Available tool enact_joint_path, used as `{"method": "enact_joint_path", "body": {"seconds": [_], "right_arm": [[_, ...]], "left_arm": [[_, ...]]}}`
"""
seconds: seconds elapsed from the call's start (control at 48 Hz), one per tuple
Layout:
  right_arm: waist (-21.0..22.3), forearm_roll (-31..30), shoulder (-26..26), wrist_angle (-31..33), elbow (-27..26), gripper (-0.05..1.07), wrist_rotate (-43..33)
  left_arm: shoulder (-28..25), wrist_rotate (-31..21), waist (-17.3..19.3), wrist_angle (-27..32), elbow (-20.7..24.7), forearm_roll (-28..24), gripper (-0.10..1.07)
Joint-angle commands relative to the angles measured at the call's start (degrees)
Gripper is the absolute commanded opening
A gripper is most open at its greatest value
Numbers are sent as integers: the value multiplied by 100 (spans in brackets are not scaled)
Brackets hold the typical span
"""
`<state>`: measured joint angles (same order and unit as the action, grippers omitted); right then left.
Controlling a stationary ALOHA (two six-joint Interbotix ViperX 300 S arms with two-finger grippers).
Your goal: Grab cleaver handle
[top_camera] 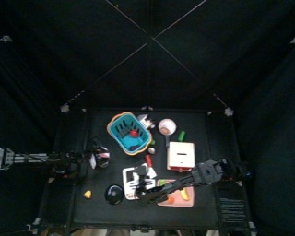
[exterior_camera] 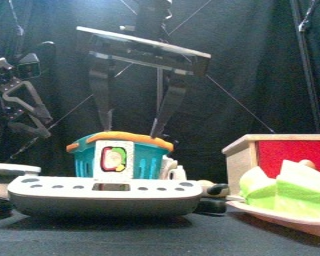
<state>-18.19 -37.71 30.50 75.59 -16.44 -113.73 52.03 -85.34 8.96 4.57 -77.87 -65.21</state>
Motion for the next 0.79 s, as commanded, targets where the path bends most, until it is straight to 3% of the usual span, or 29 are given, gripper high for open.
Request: {"method": "enact_joint_path", "body": {"seconds": [0.0,0.312,0.667,0.771], "right_arm": [[9,-9,-448,114,0,94,123],[-255,-167,-835,105,439,94,220],[-325,229,-1441,-369,1644,94,255],[-299,413,-1547,-598,1907,93,642]], "left_arm": [[-9,9,-9,-18,97,-9,90],[-9,9,-18,-18,79,-9,90],[-9,0,-9,-18,35,-9,90],[-9,0,-18,-18,26,-9,90]]}}
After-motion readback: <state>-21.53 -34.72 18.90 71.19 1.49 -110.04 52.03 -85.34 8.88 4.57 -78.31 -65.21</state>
